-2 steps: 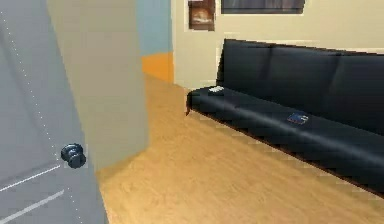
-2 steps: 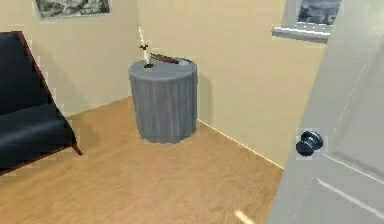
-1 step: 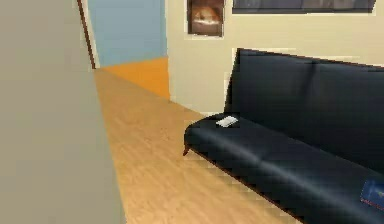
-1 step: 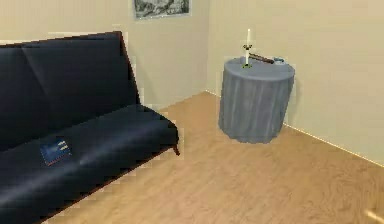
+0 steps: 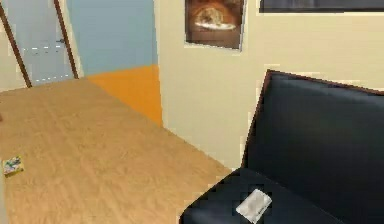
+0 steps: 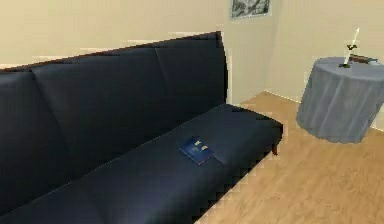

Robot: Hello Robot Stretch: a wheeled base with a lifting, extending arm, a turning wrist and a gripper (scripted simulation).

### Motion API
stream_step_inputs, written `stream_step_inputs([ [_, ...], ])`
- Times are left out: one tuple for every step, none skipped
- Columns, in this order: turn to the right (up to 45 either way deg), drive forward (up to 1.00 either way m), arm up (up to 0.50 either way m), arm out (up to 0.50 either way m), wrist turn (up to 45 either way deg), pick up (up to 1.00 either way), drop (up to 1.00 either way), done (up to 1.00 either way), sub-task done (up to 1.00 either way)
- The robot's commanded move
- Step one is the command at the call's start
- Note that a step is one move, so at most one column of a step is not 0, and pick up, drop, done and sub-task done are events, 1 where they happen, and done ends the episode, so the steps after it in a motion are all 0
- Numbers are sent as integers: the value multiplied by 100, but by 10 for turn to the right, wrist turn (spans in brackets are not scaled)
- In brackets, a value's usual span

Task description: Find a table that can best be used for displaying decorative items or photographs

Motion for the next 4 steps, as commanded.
stream_step_inputs([
  [-60, 0, 0, 0, 0, 0, 0, 0, 0],
  [0, 20, 0, 0, 0, 0, 0, 0, 0],
  [-240, 0, 0, 0, 0, 0, 0, 0, 0],
  [0, 75, 0, 0, 0, 0, 0, 0, 0],
])
